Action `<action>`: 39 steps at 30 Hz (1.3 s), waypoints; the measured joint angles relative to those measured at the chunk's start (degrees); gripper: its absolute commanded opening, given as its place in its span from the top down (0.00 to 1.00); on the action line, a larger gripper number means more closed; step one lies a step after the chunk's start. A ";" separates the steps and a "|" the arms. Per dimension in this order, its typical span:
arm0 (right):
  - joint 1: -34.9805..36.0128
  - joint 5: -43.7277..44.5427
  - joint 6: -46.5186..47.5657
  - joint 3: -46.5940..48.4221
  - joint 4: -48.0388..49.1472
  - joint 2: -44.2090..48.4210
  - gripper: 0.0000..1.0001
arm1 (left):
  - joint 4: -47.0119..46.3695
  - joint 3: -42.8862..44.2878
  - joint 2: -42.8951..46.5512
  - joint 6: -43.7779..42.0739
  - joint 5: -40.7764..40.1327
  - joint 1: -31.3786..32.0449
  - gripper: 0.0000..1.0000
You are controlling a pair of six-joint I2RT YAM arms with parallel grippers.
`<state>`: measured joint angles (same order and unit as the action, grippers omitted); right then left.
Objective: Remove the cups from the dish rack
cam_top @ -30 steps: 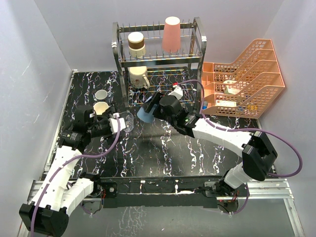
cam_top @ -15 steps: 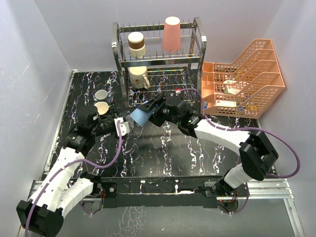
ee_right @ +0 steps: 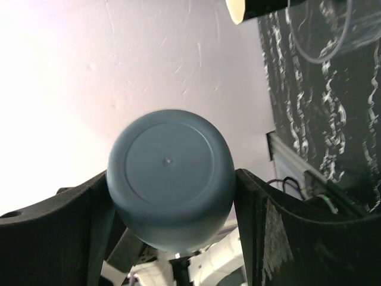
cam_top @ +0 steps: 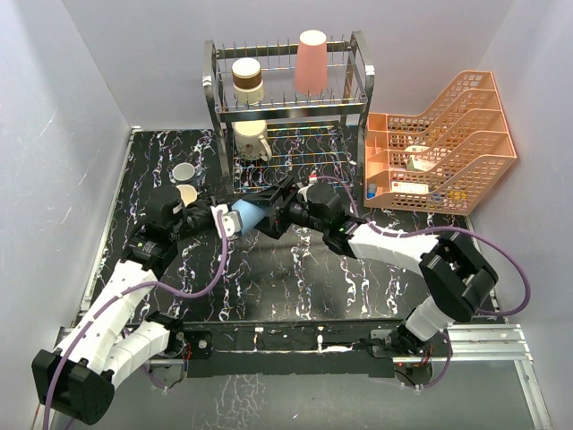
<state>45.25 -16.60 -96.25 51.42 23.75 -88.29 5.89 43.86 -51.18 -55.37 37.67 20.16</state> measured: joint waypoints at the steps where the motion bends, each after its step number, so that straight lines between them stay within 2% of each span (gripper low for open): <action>1: -0.13 -0.72 -1.62 -0.28 1.36 -0.52 0.47 | -0.39 -0.07 0.09 -0.15 -0.74 -0.11 0.98; 4: -0.22 -1.95 -4.31 -0.57 3.10 -1.01 0.25 | -1.97 -0.13 0.15 0.48 -1.44 -0.17 1.00; 9: -0.44 -2.40 -1.90 -1.01 2.64 -0.92 0.03 | 1.60 1.53 -1.33 0.44 -1.11 0.11 1.00; 17: -6.91 0.63 9.53 -6.93 -10.78 8.09 0.02 | 10.62 7.37 -10.01 1.05 -4.17 1.40 1.00; 25: -15.67 6.73 21.33 -12.59 -28.89 22.12 0.02 | 22.62 19.45 -26.38 -0.15 -14.34 10.67 1.00; 32: -20.37 10.78 28.57 -12.28 -39.28 27.96 0.02 | 29.40 28.04 -40.68 -1.27 -20.92 12.61 1.00; 39: -22.32 14.45 35.50 -7.04 -47.65 29.16 0.02 | 33.90 35.39 -49.48 -2.29 -25.57 13.35 1.00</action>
<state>22.94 -2.15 -60.75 44.38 -23.90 -59.13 39.79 79.24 -100.66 -57.67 12.10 33.52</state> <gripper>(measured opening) 0.981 0.109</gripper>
